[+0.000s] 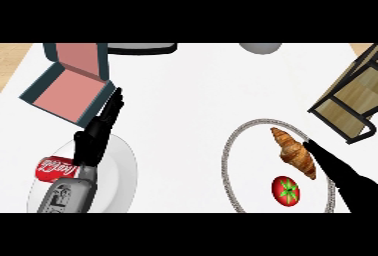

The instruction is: Pick the tomato from the placemat and place it in the tiered shelf

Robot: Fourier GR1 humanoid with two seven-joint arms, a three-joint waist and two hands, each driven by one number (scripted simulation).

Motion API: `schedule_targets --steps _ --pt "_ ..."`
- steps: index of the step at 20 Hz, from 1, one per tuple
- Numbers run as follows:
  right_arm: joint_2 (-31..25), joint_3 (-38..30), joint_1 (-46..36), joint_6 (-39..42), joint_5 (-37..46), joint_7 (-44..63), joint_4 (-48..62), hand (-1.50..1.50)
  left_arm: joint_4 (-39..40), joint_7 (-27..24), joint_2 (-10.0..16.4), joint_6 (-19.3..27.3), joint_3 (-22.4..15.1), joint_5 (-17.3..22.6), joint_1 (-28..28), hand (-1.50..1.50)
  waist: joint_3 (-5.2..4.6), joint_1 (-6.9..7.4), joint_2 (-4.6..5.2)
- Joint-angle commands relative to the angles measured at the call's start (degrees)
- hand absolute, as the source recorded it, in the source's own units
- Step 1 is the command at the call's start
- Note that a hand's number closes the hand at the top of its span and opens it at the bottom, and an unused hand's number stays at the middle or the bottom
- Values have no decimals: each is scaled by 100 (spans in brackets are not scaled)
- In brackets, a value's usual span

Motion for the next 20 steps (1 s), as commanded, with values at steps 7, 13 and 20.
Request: schedule_targets --steps 7,13,20 --pt "347 -558 -33 513 293 -580 441 -150 -164 239 -85 -219 123 -124 -70 0 1 -5 2" --pt "700 -477 -593 832 627 -359 1003 -150 -448 43 -70 -353 188 -92 351 0 0 30 2" --pt "1159 56 -54 333 1728 -990 1259 -150 113 -114 -261 -245 344 -285 30 0 0 1 2"
